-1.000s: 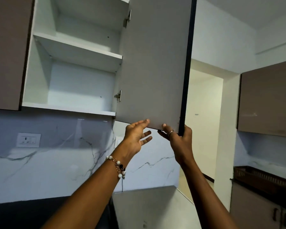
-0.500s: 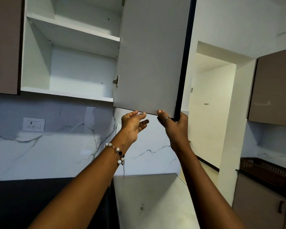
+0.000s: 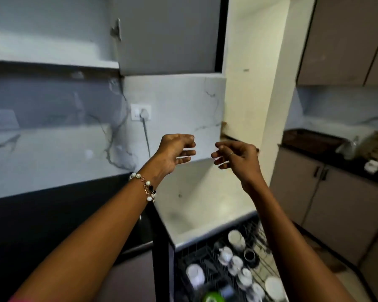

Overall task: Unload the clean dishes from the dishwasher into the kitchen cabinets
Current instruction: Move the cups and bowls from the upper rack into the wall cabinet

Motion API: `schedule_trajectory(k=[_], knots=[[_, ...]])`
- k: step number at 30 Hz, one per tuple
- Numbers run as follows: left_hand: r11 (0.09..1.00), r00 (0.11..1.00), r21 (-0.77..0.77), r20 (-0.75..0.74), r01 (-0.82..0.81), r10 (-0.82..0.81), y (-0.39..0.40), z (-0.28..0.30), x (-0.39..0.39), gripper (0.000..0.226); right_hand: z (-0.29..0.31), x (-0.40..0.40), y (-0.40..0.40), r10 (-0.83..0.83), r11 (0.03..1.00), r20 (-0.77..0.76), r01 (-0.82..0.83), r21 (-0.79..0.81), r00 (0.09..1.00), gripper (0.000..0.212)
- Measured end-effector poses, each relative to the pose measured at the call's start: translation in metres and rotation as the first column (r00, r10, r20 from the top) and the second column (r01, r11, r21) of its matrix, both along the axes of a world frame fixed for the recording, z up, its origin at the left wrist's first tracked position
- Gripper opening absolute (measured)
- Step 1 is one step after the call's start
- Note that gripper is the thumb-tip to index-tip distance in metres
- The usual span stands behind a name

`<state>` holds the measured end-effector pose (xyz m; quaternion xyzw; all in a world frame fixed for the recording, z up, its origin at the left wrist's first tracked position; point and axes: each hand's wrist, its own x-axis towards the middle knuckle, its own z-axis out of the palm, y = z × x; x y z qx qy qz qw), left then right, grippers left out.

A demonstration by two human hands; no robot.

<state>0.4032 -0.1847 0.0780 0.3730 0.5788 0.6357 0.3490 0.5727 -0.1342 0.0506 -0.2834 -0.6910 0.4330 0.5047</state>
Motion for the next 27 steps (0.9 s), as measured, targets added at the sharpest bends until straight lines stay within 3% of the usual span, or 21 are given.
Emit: schedule_trajectory(k=[7,12,17,22,27], knots=[[0.955,0.98,-0.226,-0.012,0.191,-0.199,0.018,-0.114,0.056,0.011,-0.127,0.088,-0.007,-0.243,0.94,0.203,0.282,-0.192,0.949,0.014],[0.881,0.939,-0.407,-0.13,0.243,-0.319,0.058,-0.205,0.096,0.011,-0.2,0.138,0.011,-0.349,0.85,0.298,0.434,-0.298,0.888,0.017],[0.819,0.865,-0.533,-0.288,0.213,-0.412,0.117,-0.295,0.123,0.01,-0.277,0.165,0.057,-0.362,0.769,0.436,0.529,-0.36,0.824,0.019],[0.757,0.79,-0.64,-0.394,0.13,-0.469,0.19,-0.382,0.13,0.009,-0.363,0.178,0.123,-0.272,0.718,0.6,0.574,-0.393,0.752,0.022],[0.69,0.768,-0.713,-0.374,0.12,-0.52,0.26,-0.465,0.128,0.02,-0.441,0.186,0.177,-0.219,0.721,0.779,0.636,-0.276,0.587,0.02]])
